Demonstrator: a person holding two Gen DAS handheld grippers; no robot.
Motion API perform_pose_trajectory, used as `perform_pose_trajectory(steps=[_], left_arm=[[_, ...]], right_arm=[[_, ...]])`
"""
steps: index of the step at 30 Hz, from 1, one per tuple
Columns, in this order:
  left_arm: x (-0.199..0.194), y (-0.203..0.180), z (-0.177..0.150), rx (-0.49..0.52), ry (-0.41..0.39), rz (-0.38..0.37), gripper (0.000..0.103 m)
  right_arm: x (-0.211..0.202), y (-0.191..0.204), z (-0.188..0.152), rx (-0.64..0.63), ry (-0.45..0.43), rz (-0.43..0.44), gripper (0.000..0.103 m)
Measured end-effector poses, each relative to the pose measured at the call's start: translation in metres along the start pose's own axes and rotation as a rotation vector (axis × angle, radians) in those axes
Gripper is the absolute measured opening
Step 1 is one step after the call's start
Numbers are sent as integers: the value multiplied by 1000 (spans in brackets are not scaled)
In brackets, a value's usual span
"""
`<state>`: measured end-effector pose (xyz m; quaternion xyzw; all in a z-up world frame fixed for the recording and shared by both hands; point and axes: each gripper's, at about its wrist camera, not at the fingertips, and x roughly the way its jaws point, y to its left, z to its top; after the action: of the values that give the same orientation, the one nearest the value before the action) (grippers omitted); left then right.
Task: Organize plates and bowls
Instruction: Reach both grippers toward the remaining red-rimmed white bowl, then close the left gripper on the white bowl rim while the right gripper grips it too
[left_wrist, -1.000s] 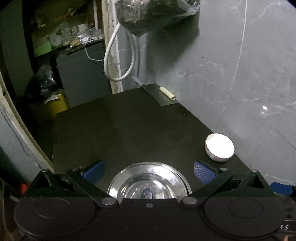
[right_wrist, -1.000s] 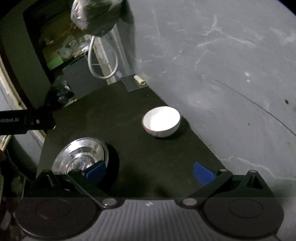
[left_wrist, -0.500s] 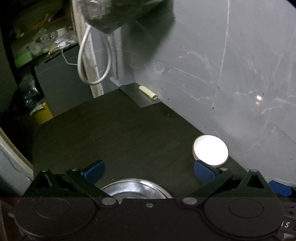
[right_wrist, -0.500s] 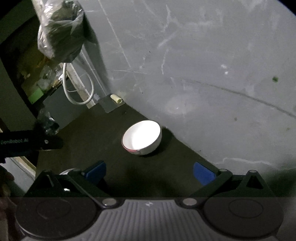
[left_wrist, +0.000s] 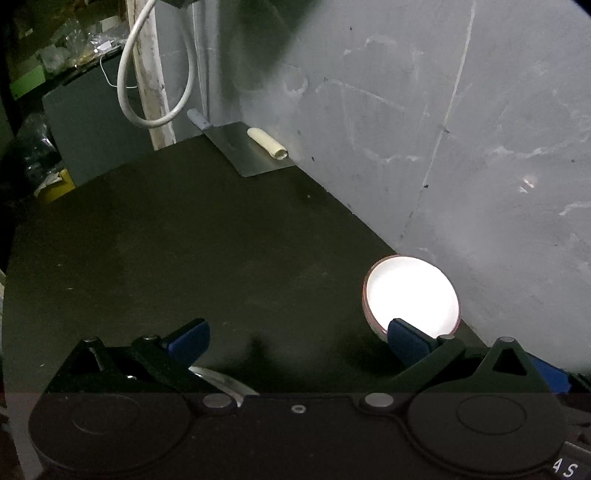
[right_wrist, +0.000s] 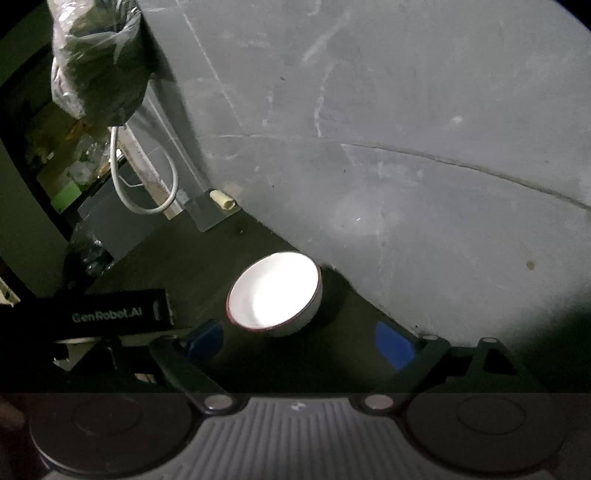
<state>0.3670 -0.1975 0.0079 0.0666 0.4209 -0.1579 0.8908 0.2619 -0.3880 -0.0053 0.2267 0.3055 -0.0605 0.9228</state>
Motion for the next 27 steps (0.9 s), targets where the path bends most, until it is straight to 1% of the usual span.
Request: perform_pose_trajectory(steps=[3,5,8,10,13,17,21,23,24,26,27], left_arm=[[9,-1,7,0,6,6,102],[14,-1,11,-1,8,7,102],[23,-1,18,3,17,3,102],[29,-1,23,6,27,-1,102],[39,-1,28,8,45,-17,102],[48,-5,31,16,64,-51,101],[56,-7,32,20,91,-96,88],[59,-7,32,11,110,-121,78],[61,-7,31,6,117,-134,76],[63,-7,31,4,126,-150,65],[64,-8,31,5,129,-156,62]], right_arm=[[12,-1,2,5,14,0,87],[20,-1,3,15,28,2,87],[30,0,7,28,25,1,84],[38,1,10,27,32,-2,81],[46,1,11,27,40,-8,76],[55,2,12,22,48,-15,74],[63,5,13,14,56,-17,66],[66,5,14,13,58,-17,63],[67,5,14,14,59,-17,59],[70,6,15,12,63,-15,56],[70,6,15,12,65,-15,54]])
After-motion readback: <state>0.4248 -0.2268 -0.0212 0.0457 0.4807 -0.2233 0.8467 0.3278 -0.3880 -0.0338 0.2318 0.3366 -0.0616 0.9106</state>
